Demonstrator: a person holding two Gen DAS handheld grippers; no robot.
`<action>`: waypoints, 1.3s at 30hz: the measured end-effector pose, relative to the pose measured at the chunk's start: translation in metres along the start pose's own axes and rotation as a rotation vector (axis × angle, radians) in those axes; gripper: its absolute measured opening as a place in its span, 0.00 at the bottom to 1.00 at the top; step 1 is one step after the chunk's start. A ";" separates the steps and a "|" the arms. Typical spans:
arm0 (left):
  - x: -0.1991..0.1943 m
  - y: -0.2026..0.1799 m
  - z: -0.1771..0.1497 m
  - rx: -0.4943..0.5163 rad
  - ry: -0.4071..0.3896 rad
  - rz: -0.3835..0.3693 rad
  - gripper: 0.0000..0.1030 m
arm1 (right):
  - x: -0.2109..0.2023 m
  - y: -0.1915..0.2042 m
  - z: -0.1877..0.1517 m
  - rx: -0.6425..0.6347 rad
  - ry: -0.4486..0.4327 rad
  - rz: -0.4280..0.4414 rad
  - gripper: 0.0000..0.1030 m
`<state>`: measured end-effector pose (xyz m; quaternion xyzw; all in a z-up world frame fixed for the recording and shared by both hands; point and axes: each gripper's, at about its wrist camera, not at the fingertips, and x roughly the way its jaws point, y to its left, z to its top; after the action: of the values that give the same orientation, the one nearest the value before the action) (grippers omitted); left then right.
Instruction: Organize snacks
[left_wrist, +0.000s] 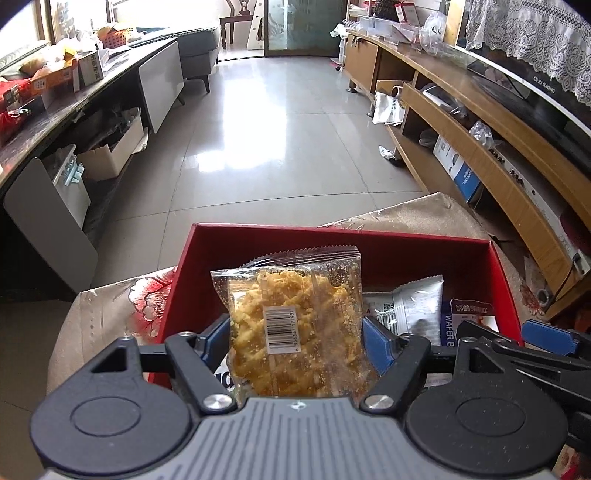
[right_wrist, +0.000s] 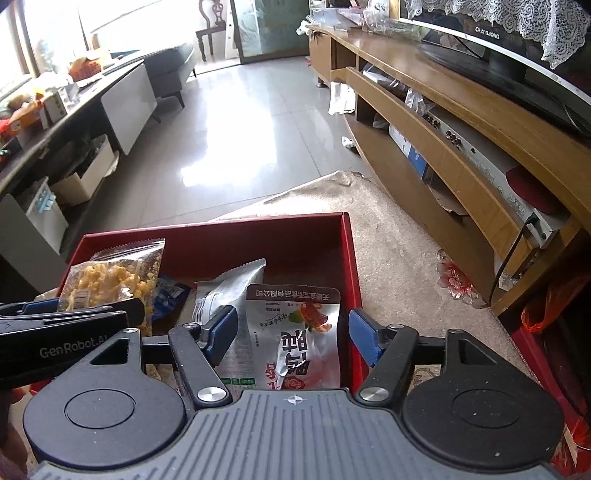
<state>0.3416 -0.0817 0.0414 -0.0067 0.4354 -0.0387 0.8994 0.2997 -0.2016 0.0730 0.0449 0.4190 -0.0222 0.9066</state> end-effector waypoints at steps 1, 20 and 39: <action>-0.001 0.000 0.000 0.000 -0.003 -0.003 0.69 | -0.001 -0.001 0.000 0.002 -0.002 0.000 0.74; -0.021 0.006 -0.022 -0.004 -0.014 0.008 0.72 | -0.015 0.003 -0.012 -0.021 -0.003 -0.040 0.78; -0.052 0.017 -0.089 0.012 0.029 0.013 0.74 | -0.048 0.008 -0.063 -0.036 0.021 -0.065 0.82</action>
<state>0.2407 -0.0584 0.0262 0.0021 0.4480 -0.0358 0.8933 0.2216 -0.1867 0.0691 0.0152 0.4300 -0.0436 0.9017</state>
